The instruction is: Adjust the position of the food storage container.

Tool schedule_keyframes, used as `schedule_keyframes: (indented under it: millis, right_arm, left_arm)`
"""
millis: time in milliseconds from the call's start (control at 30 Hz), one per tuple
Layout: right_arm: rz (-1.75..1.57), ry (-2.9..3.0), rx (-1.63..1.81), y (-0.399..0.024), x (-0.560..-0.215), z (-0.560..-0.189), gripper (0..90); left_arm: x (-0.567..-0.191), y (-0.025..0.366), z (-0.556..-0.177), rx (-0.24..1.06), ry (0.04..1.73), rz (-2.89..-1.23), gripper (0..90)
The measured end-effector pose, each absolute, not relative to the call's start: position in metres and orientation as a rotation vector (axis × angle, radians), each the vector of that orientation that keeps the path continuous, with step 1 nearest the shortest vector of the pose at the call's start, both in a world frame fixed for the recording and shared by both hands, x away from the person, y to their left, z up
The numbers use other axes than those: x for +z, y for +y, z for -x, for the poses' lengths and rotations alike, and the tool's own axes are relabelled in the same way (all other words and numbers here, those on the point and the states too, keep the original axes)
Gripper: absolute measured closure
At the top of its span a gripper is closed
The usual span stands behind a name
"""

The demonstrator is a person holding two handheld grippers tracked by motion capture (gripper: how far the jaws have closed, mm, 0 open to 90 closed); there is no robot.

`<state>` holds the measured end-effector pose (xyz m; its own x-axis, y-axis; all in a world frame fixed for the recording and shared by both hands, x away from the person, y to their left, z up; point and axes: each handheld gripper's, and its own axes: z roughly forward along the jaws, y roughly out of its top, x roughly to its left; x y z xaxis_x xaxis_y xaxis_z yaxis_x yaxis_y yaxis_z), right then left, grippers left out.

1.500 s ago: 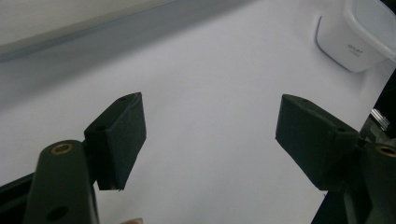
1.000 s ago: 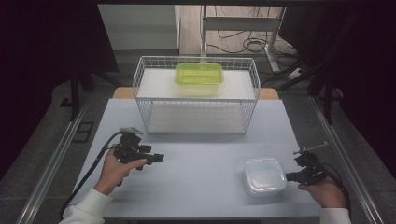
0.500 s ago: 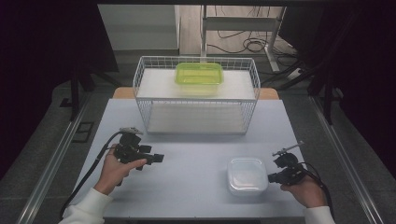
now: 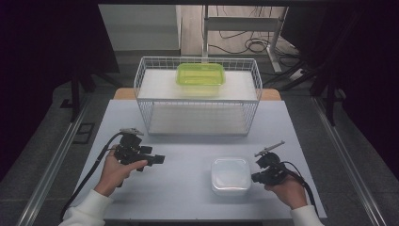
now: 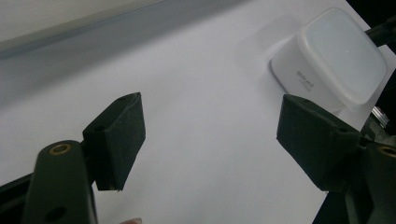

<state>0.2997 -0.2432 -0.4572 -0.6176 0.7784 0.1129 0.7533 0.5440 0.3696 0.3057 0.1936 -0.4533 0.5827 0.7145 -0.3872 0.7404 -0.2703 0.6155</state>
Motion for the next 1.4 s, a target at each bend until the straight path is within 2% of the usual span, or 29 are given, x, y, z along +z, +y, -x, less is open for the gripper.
schedule_keyframes:
  millis: [733, 1400]
  right_arm:
    - [-1.168, 2.792, 0.617, -0.171, -0.466, -0.310, 89.0]
    - [-1.123, 2.783, 0.640, -0.150, -0.470, -0.311, 88.9]
  left_arm:
    - [-0.453, 0.195, -0.306, -0.045, 1.170, -2.004, 23.4]
    - [-0.455, 0.194, -0.306, -0.047, 1.166, -2.013, 23.3]
